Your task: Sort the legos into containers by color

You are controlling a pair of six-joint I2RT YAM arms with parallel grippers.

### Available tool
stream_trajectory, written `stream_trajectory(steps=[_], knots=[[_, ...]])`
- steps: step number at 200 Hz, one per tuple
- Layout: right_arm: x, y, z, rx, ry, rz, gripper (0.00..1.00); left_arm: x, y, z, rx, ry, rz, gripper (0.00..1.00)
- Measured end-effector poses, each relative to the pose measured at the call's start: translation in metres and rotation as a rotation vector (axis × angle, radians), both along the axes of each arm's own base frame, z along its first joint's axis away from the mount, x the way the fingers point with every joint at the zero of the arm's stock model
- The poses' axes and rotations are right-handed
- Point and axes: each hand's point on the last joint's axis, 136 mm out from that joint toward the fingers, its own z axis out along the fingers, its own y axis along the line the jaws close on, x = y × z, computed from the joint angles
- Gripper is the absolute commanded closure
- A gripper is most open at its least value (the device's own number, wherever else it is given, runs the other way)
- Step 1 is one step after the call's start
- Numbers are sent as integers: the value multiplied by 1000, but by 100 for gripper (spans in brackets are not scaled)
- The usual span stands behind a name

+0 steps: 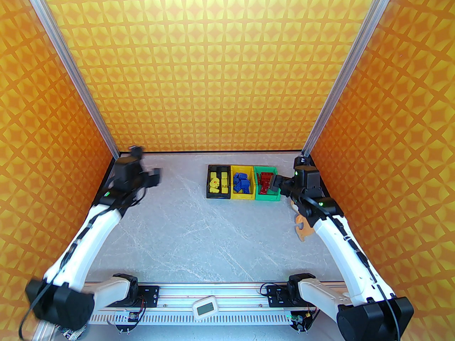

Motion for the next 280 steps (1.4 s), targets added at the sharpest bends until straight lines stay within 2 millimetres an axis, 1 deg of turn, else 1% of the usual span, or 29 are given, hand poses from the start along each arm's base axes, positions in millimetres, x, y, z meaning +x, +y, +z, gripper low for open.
stream_trajectory(steps=[4, 12, 19, 36, 55, 73, 94, 122, 144, 153, 171, 192, 206, 221, 244, 280], knots=[[0, -1, -3, -4, 1, -5, 2, -3, 9, -6, 0, -14, 25, 1], [1, -4, -9, -16, 3, -12, 1, -8, 18, -18, 5, -29, 51, 1], [1, -5, -15, -25, 4, -14, 2, -12, 22, -31, 6, -38, 60, 1], [2, -8, -25, -47, 2, -23, 2, -17, 28, -70, 9, -30, 76, 1], [6, -10, -27, -68, -6, -29, 2, -17, 33, -110, 10, 9, 90, 1], [11, -12, -26, -86, -27, -29, 1, -13, 37, -135, 8, 21, 100, 1], [12, -14, -31, -109, -38, -30, 2, -9, 40, -156, 3, 25, 111, 1], [9, -18, -43, -128, -37, -42, 1, -4, 44, -169, -3, -15, 120, 1], [5, -21, -50, -139, -46, -50, 2, -7, 39, -178, -14, -58, 92, 1], [4, -22, -51, -145, -55, -53, 2, -6, 38, -178, -20, -76, 80, 1], [3, -22, -50, -154, -79, -49, 1, 3, 39, -181, -30, -107, 63, 1], [2, -23, -49, -169, -102, -42, 1, 10, 32, -195, -42, -91, 12, 1], [1, -23, -48, -182, -117, -34, 2, 12, 25, -201, -49, -83, -31, 1], [-1, -22, -44, -190, -152, -24, 2, 14, 20, -197, -57, -97, -64, 1], [-4, -20, -42, -196, -196, -9, 1, 17, 18, -191, -61, -124, -84, 1], [2, -14, -50, -194, -221, 26, 2, 19, 15, -187, -65, -141, -100, 1]])
